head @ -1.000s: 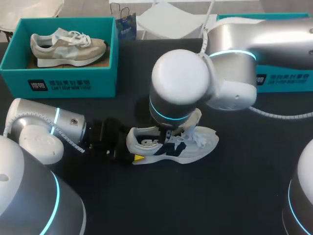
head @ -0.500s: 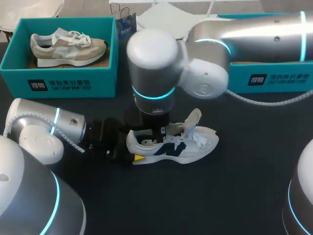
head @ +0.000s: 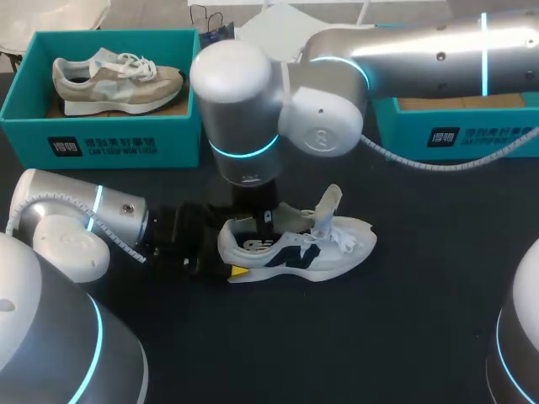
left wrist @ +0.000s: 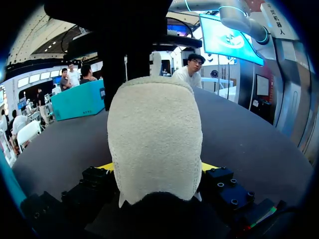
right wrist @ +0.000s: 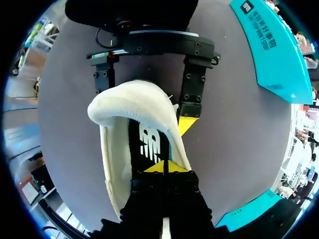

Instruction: Take the shoe out of the shoebox, open the shoe tongue, remove and reinsert the insole, then place the shoe into the shoebox

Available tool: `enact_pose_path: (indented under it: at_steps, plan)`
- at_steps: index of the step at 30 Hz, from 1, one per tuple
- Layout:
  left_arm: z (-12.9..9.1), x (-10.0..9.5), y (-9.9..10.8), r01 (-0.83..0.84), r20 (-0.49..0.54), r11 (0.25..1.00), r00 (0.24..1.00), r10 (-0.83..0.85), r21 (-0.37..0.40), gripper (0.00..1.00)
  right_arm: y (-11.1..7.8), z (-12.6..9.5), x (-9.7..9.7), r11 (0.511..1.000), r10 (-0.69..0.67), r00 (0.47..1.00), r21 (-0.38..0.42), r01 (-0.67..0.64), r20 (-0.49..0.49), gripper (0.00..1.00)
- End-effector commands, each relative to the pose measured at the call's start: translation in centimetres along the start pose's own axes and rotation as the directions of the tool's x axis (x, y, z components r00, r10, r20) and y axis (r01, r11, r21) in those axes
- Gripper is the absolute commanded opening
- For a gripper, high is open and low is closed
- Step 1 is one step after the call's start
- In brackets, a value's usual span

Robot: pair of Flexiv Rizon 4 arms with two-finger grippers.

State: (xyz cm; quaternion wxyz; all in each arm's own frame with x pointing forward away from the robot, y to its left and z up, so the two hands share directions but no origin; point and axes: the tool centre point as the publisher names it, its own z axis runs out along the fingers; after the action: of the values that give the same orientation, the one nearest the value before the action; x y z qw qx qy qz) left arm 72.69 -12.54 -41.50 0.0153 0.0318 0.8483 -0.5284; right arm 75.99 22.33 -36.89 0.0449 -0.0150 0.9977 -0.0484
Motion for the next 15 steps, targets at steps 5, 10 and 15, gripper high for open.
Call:
enact_pose_path:
  at_steps: [5,10,15]
  plan:
    - [0.2,0.2,0.3,-0.001,-0.002,1.0,1.0,0.001,-0.002,0.0,-0.7,0.4,0.1,1.0,0.017,1.0,-0.012,-0.017,0.005,0.41]
    - [0.2,0.2,0.3,-0.001,-0.002,1.0,1.0,0.001,-0.002,0.0,-0.4,1.1,0.0,1.0,0.019,1.0,-0.019,-0.019,-0.005,0.47]
    - [0.2,0.2,0.3,-0.001,-0.002,1.0,1.0,0.001,-0.002,0.0,-0.1,2.5,0.3,0.999,0.019,0.999,-0.032,-0.02,-0.037,0.49]
